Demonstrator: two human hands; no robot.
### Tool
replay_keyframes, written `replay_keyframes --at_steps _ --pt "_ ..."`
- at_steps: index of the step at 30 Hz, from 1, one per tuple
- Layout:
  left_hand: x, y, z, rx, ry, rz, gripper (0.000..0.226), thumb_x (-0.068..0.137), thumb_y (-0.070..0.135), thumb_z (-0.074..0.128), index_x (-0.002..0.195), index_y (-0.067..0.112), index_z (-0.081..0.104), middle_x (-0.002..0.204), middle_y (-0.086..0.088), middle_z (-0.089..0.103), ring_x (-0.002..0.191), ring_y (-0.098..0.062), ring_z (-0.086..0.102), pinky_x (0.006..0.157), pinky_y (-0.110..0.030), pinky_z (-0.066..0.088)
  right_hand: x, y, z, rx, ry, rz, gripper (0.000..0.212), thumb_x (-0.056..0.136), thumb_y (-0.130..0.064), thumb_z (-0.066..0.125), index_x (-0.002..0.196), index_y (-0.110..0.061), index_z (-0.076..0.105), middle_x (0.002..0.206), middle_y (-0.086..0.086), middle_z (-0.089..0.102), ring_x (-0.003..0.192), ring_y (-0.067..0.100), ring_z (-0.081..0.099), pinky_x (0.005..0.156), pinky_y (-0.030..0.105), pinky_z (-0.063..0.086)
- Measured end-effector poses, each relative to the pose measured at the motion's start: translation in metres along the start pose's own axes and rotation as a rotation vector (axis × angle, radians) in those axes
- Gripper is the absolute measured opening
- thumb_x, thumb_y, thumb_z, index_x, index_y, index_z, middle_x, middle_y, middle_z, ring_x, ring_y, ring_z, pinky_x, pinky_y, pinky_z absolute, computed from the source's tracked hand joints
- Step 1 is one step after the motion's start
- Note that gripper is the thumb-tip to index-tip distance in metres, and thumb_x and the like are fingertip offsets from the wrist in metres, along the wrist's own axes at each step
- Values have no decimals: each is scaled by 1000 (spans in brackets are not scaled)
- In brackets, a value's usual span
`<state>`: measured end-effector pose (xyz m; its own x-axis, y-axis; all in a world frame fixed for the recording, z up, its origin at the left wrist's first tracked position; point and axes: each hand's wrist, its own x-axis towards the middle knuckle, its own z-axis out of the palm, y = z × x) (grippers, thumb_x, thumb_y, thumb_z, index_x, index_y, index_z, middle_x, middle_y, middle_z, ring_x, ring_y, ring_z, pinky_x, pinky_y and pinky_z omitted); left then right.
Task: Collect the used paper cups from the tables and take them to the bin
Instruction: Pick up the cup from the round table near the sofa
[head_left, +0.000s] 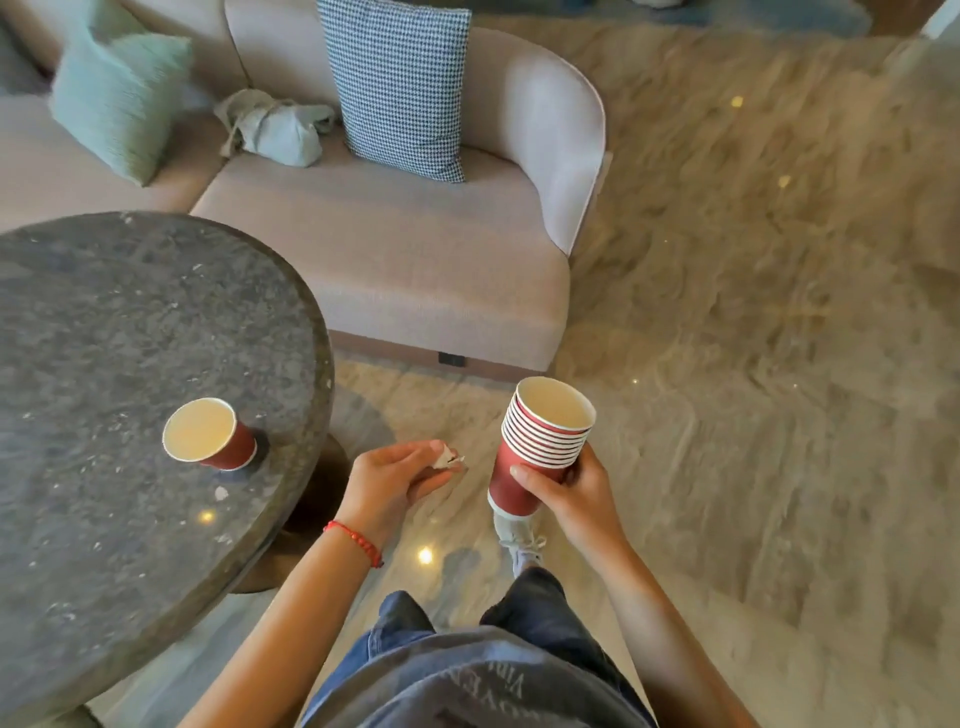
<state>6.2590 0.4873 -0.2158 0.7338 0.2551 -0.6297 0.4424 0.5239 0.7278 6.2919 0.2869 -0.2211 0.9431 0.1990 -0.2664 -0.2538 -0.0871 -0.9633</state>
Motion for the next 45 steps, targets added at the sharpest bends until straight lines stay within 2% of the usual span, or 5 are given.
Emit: replay_keyframes --at_steps 5,13,22,36,45 --pt "34 27 27 -126 134 60 22 61 22 73 75 5 75 83 -18 73 80 -23 72 65 -24 58 90 -34 -10 -109 -211 -22 71 51 -43 83 114 -23 57 104 -9 68 96 4 65 76 17 51" --pt "41 51 44 -398 441 205 12 85 3 60 78 -1 69 71 -13 73 67 -16 71 60 -20 57 196 -72 7 -263 -561 -63 67 50 -48 83 109 -27 59 103 -6 69 96 9 66 78 21 51" --pt "-11 30 -1 -632 782 307 9 84 5 61 84 1 69 81 -15 74 78 -20 72 64 -21 57 206 -79 102 -331 -1011 -59 60 60 -29 86 112 -28 56 108 -8 67 97 4 64 74 14 51" --pt "-36 47 -101 -747 928 440 9 84 4 62 85 -1 69 78 -13 74 77 -19 72 61 -18 55 166 -76 252 -354 -1211 -137 49 68 -15 81 103 -32 53 105 -18 62 95 -7 62 76 16 51" --pt "-37 47 -140 -766 954 387 8 83 5 63 86 1 69 79 -13 74 77 -19 72 61 -19 55 150 -62 304 -442 -1234 -216 55 63 -31 84 106 -38 49 108 -18 61 103 0 59 87 23 51"
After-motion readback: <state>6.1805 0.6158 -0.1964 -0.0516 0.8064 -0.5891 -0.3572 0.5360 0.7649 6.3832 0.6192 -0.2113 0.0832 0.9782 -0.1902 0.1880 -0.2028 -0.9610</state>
